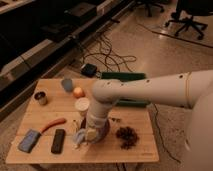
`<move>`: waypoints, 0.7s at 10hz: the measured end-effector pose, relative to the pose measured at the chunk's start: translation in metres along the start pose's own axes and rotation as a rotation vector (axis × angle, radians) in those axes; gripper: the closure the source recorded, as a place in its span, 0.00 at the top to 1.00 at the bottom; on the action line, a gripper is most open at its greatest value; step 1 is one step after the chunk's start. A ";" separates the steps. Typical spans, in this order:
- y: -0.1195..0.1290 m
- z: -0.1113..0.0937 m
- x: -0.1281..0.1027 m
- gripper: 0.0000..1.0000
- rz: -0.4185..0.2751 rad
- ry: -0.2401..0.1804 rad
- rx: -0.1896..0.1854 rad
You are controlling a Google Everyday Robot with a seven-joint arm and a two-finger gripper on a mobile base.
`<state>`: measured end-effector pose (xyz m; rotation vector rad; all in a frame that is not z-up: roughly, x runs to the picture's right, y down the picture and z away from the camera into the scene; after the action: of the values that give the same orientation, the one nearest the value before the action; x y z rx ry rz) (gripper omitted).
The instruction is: Wipe purple bowl with towel
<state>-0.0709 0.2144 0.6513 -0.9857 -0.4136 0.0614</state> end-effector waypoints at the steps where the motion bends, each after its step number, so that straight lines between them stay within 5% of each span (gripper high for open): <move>1: 0.006 -0.003 0.010 0.00 0.021 0.001 0.005; 7: 0.007 -0.030 0.062 0.00 0.127 -0.003 0.056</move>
<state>-0.0021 0.2095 0.6501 -0.9561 -0.3501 0.1885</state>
